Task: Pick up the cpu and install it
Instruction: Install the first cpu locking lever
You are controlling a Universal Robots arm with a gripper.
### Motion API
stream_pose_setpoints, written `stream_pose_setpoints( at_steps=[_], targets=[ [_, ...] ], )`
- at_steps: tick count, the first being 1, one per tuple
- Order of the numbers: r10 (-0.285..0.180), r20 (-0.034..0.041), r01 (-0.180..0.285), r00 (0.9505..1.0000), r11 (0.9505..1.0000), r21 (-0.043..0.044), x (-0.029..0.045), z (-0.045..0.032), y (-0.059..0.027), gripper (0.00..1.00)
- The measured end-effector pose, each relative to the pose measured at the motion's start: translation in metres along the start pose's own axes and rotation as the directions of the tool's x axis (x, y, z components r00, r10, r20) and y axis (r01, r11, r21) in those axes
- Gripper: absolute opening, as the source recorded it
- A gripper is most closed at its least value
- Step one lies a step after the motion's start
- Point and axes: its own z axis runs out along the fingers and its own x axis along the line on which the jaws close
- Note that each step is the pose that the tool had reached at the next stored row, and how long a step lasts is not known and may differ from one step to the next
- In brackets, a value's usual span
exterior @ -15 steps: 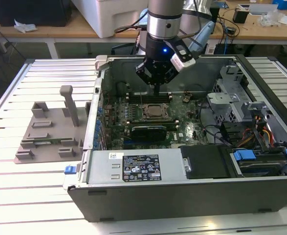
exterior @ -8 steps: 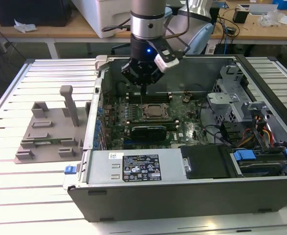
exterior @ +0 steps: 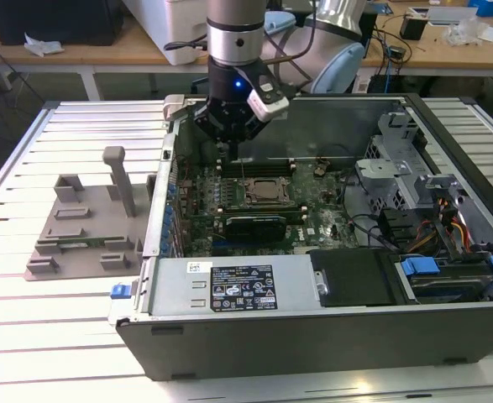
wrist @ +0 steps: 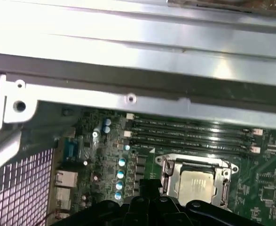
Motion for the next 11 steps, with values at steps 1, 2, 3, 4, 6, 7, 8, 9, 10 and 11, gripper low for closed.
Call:
stream_pose_setpoints(
  at_steps=[1, 2, 3, 4, 6, 7, 8, 9, 10, 11],
  targets=[
    [0.0, 0.0004, 0.0, 1.0, 1.0, -0.0017, -0.0004, 0.0004, 0.0039, 0.11],
    [0.0, 0.0004, 0.0, 1.0, 1.0, -0.002, -0.0012, 0.0006, 0.0068, 0.11],
    [0.0, 0.0004, 0.0, 1.0, 1.0, -0.002, -0.0024, 0.0007, 0.0082, 0.11],
    [0.0, 0.0003, 0.0, 1.0, 1.0, -0.0021, -0.0046, 0.0008, 0.0098, 0.11],
    [0.0, 0.0004, 0.0, 1.0, 1.0, -0.0024, -0.0098, 0.001, 0.0108, 0.11],
    [0.0, 0.0002, 0.0, 1.0, 1.0, -0.0025, -0.012, 0.001, 0.0107, 0.11],
    [0.0, -0.0001, 0.0, 1.0, 1.0, -0.003, -0.0172, 0.0012, 0.0102, 0.11],
    [0.0, -0.0012, 0.0, 1.0, 1.0, -0.0038, -0.0243, 0.0018, 0.0094, 0.11],
    [0.0, -0.0025, 0.0, 1.0, 1.0, -0.0051, -0.0279, 0.004, 0.009, 0.11],
    [0.0, -0.0034, 0.0, 1.0, 1.0, -0.0052, -0.029, 0.0082, 0.009, 0.11]
  ],
)
